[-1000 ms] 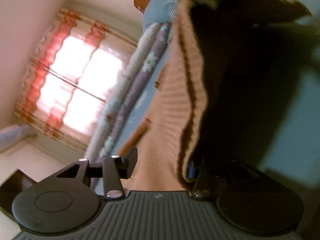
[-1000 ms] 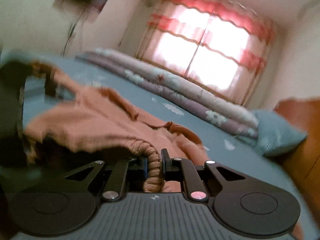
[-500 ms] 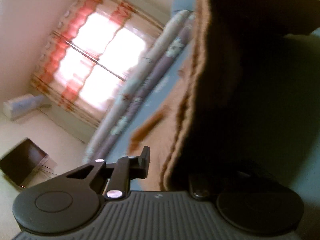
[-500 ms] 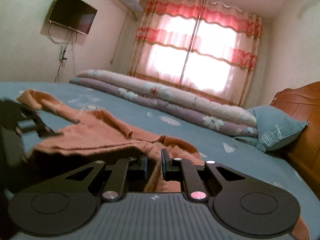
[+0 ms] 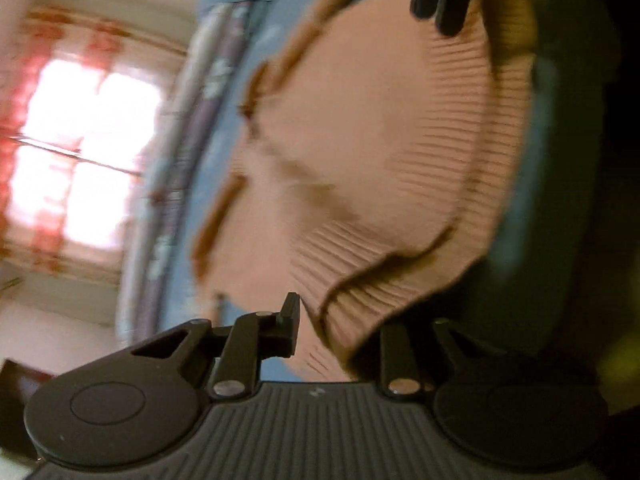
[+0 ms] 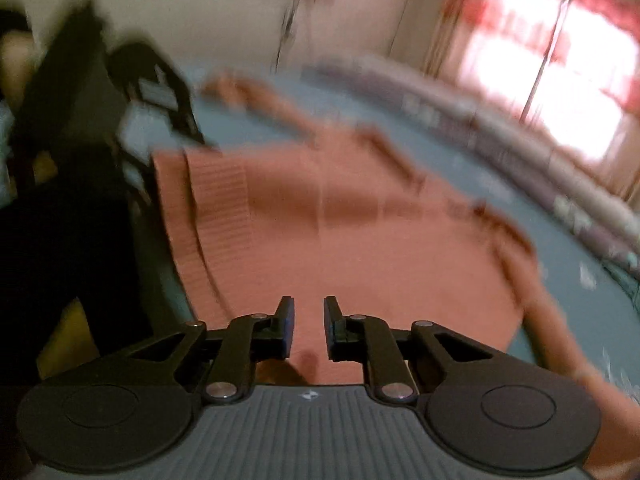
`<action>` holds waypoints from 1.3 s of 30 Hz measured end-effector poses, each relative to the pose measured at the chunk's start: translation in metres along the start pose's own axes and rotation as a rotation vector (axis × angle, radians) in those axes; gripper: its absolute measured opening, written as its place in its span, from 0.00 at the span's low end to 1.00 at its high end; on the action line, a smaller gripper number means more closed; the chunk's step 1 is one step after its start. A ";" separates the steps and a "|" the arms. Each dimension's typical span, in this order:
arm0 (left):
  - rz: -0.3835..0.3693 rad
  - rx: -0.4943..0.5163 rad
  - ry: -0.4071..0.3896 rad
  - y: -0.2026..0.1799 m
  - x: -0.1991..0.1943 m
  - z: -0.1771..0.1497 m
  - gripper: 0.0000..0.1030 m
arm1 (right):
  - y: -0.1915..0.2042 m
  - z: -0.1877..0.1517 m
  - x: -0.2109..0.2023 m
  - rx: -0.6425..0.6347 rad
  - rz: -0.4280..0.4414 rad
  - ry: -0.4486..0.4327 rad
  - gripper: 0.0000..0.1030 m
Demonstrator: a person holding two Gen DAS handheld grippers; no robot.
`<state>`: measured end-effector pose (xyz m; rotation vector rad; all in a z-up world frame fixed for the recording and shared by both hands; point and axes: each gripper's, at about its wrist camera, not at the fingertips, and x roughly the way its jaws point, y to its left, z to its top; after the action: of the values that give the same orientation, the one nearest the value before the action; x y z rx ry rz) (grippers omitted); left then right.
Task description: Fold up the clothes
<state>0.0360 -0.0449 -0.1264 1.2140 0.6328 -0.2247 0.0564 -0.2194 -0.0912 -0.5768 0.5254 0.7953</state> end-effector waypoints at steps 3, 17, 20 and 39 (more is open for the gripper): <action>-0.043 -0.053 0.009 0.002 0.001 0.001 0.22 | 0.002 -0.009 0.021 -0.031 -0.021 0.105 0.17; -0.380 -0.964 -0.001 0.115 -0.029 -0.034 0.56 | -0.132 -0.042 -0.032 0.824 -0.063 -0.168 0.76; -0.496 -1.178 -0.029 0.127 -0.019 -0.041 0.59 | -0.154 -0.065 -0.024 1.054 -0.013 -0.130 0.76; -0.404 -1.024 -0.021 0.067 -0.026 -0.008 0.74 | -0.019 -0.047 -0.052 0.782 -0.168 0.124 0.80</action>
<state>0.0448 -0.0181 -0.0600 0.0942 0.8220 -0.2048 0.0304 -0.2869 -0.0868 0.0583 0.8309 0.3443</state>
